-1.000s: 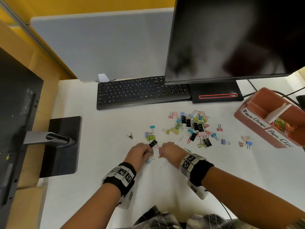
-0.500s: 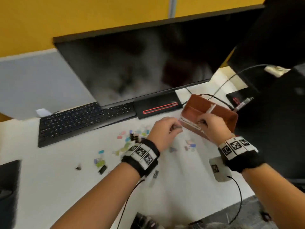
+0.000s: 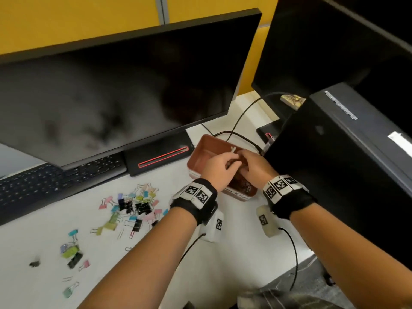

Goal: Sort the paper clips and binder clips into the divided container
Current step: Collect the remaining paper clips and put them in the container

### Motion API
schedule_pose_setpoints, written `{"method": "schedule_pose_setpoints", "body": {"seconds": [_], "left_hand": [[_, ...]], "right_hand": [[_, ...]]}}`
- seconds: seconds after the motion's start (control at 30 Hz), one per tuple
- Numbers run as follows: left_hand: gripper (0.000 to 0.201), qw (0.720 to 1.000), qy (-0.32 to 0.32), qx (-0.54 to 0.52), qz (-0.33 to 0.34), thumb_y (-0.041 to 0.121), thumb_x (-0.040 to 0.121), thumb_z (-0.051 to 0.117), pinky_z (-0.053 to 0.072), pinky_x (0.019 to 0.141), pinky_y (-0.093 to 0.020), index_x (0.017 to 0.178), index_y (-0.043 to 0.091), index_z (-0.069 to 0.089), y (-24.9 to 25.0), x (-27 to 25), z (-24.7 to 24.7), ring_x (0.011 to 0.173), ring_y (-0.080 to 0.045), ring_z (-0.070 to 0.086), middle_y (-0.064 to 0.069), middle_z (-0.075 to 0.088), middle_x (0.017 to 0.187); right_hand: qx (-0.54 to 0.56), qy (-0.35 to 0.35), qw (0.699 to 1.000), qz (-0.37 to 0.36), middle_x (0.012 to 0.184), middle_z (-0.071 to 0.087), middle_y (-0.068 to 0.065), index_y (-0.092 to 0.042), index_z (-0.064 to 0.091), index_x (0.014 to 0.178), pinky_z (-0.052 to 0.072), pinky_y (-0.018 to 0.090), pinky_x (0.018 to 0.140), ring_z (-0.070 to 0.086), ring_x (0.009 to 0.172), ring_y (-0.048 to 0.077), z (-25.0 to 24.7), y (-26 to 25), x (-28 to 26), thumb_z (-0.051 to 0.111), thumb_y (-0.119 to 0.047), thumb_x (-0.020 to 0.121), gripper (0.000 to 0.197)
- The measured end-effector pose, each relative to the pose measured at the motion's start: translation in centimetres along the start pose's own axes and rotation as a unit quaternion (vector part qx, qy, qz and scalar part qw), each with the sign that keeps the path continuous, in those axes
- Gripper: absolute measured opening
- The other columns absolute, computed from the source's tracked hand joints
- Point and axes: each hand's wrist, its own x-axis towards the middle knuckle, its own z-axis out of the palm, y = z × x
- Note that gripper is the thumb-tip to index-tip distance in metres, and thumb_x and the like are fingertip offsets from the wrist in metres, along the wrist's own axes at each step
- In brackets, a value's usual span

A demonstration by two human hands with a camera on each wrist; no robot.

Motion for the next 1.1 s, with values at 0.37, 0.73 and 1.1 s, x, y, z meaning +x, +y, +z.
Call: {"method": "schedule_pose_setpoints", "body": {"seconds": [0.37, 0.73, 1.1], "left_hand": [[0.020, 0.963, 0.223, 0.090, -0.121, 0.011, 0.087, 0.058, 0.048, 0.057, -0.014, 0.096, 0.029, 0.061, -15.3, -21.2, -17.9, 0.075, -0.003, 0.056, 0.014, 0.058, 0.091], [0.027, 0.923, 0.192, 0.111, -0.314, 0.018, 0.075, 0.074, 0.042, 0.075, -0.021, 0.100, 0.015, 0.064, -28.9, -32.9, -22.7, 0.079, -0.015, 0.055, -0.002, 0.056, 0.098], [0.004, 0.954, 0.074, 0.198, -0.212, 0.029, 0.082, 0.064, 0.042, 0.080, -0.035, 0.079, 0.031, 0.065, -30.9, -29.8, -20.9, 0.093, -0.016, 0.047, 0.012, 0.053, 0.092]], "right_hand": [[-0.096, -0.275, 0.910, -0.295, 0.098, 0.058, -0.004, -0.022, 0.059, 0.108, 0.044, 0.030, 0.079, 0.054, 0.084, 0.012, 13.2, -12.5, -3.1, 0.061, -0.037, 0.085, 0.027], [-0.161, -0.346, 0.850, -0.364, 0.122, 0.055, 0.007, -0.017, 0.055, 0.123, 0.042, 0.039, 0.094, 0.050, 0.111, 0.027, 26.8, -22.4, -8.1, 0.056, -0.029, 0.089, 0.036], [-0.235, -0.313, 0.869, -0.303, 0.107, 0.060, 0.003, -0.018, 0.064, 0.099, 0.040, 0.039, 0.091, 0.053, 0.101, 0.024, 30.4, -24.8, -9.1, 0.053, -0.028, 0.090, 0.018]]}}
